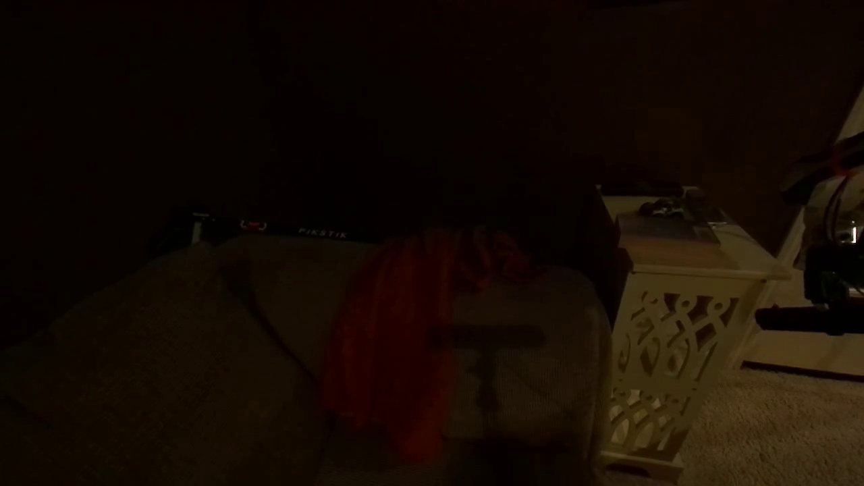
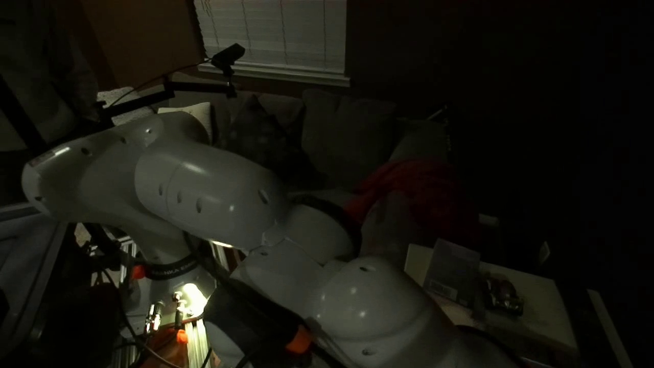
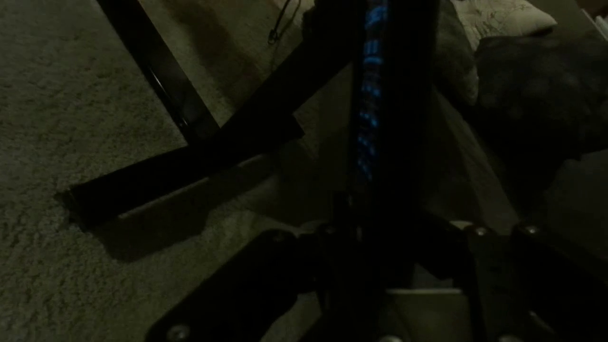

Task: Move the remote from the top of the cabinet to the middle shelf

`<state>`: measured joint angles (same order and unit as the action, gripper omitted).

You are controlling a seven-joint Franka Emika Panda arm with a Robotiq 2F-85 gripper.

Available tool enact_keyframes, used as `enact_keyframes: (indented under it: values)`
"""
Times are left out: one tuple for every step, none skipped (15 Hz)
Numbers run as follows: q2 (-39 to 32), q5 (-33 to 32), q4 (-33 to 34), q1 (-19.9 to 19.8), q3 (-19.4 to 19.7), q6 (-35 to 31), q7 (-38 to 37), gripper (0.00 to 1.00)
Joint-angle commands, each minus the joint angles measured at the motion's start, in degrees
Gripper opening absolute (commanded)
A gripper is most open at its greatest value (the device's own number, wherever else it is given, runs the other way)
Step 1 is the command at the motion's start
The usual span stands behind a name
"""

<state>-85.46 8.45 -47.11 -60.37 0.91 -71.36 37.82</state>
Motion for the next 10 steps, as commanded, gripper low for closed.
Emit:
enact_keyframes:
  values:
    - [1.24, 5.75, -4.33, -3.34, -3.58, -4.29, 2.01, 0.07]
    - [1.14, 7.26, -5.09, -4.17, -4.41, -5.37, 2.72, 0.07]
    - [0.99, 8.79, -5.68, -4.95, -5.24, -5.94, 3.03, 0.07]
    - [-0.04, 9.89, -4.71, -5.51, -6.01, -5.42, 3.21, 0.07]
    - [-0.08, 10.88, -5.39, -5.94, -6.52, -5.21, 3.76, 0.07]
    - [-0.21, 11.51, -5.68, -6.19, -6.85, -4.85, 4.18, 0.07]
    - [-0.34, 11.96, -5.92, -6.22, -6.93, -5.30, 4.54, 0.07]
    - [-0.42, 12.16, -6.29, -6.08, -6.79, -5.89, 4.73, 0.07]
    - [-0.46, 12.28, -6.71, -5.76, -6.45, -7.63, 4.63, 0.07]
    - [-0.54, 12.39, -7.20, -5.46, -6.16, -9.43, 4.24, 0.07]
